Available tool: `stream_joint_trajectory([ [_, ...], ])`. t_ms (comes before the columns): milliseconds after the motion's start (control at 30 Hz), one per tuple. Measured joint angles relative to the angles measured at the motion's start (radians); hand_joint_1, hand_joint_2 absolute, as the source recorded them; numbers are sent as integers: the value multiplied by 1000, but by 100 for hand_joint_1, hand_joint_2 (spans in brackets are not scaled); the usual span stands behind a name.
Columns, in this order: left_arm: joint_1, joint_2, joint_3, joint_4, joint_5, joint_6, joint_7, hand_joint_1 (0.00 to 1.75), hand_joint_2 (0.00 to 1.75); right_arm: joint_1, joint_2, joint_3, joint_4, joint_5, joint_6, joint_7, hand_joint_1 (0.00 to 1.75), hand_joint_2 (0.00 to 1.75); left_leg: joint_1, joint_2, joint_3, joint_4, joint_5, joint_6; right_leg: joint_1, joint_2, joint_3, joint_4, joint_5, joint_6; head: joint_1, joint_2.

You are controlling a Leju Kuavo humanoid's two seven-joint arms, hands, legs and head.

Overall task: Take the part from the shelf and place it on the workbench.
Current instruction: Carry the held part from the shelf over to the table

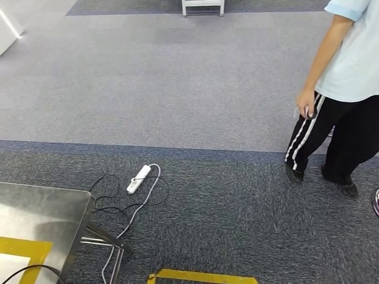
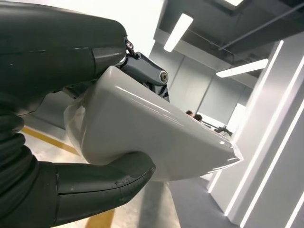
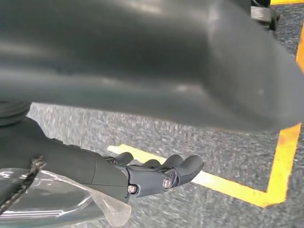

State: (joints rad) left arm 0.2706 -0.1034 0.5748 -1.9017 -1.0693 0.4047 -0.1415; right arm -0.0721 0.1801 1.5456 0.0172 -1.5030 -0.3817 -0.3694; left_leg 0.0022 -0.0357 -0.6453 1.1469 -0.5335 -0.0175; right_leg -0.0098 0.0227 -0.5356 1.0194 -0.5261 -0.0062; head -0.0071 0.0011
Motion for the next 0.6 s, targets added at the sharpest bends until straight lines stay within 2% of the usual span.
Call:
stream_joint_trajectory([
  [33,-1,0,-1,0,0,0,0,147,175,1,0,0,0,-1,2,-1,0,0,2,18,-33,67,-31,-3,3,-15,1,0,-2,-4,-1,0],
  [67,0,0,-1,0,0,0,0,147,175,1,0,0,0,-2,4,-2,0,0,4,25,-63,128,-53,-5,5,-31,1,0,-4,-6,-1,0],
  [100,2,0,-2,0,0,0,0,147,175,1,0,0,0,-3,6,-3,0,0,5,28,-80,162,-58,-5,7,-46,2,0,-7,-8,-1,0],
  [133,3,0,-2,0,0,0,0,147,175,1,0,0,0,-4,8,-4,0,0,6,30,-79,160,-44,-4,9,-60,4,0,-9,-8,-1,0],
  [167,4,0,-2,0,1,0,0,147,175,1,0,0,0,-4,10,-5,0,0,5,34,-58,118,-13,-1,10,-74,8,0,-13,-8,-1,0],
  [200,4,0,-2,0,1,0,0,147,175,1,0,0,0,-4,10,-5,0,0,3,45,-22,50,24,3,11,-86,13,0,-16,-7,-1,0],
  [233,4,1,-2,0,1,-1,0,147,175,1,0,0,0,-4,10,-5,0,0,-2,72,13,-17,47,10,12,-98,18,-2,-20,-6,-1,0],
  [267,3,1,-2,0,1,-1,0,147,175,1,0,0,0,-4,11,-5,0,0,-10,99,41,-72,61,17,14,-108,22,-3,-23,-3,-1,0],
  [300,3,2,-2,0,1,-1,0,147,175,1,0,0,0,-4,11,-5,0,0,-18,120,55,-101,62,24,16,-118,25,-5,-26,1,-1,0],
  [333,3,3,-2,0,1,-1,0,147,175,1,0,0,0,-4,11,-5,0,0,-24,130,58,-109,56,30,17,-128,28,-7,-28,6,-2,0],
  [400,4,4,1,0,2,-1,0,147,175,0,0,1,0,-4,12,-4,0,0,-25,107,59,-120,60,39,18,-148,35,-11,-34,17,-2,0],
  [433,5,4,2,0,2,-1,-1,147,175,-1,0,1,0,-3,12,-5,0,0,-22,95,64,-127,63,44,17,-137,36,-6,-41,23,-2,0],
  [467,4,4,2,0,3,-1,-2,147,175,-1,0,2,0,-3,12,-5,0,0,-18,82,68,-133,66,49,16,-112,28,16,-56,28,0,0],
  [500,3,4,3,0,3,-1,-2,147,175,-1,0,3,0,-3,12,-5,0,0,-13,69,73,-139,68,53,15,-79,6,62,-80,32,2,0],
  [533,3,4,2,0,2,-1,-3,147,175,0,0,3,0,-3,12,-5,0,0,-13,57,73,-140,68,57,14,-47,-29,131,-109,34,4,0],
  [567,3,3,2,0,2,-1,-3,147,175,1,0,3,0,-3,12,-5,0,0,-12,43,73,-139,68,60,14,-30,-71,207,-138,36,5,0],
  [600,4,2,2,0,2,-1,-3,147,175,1,-1,3,0,-3,12,-4,0,0,-12,29,73,-139,68,61,13,-25,-109,266,-152,38,6,0],
])
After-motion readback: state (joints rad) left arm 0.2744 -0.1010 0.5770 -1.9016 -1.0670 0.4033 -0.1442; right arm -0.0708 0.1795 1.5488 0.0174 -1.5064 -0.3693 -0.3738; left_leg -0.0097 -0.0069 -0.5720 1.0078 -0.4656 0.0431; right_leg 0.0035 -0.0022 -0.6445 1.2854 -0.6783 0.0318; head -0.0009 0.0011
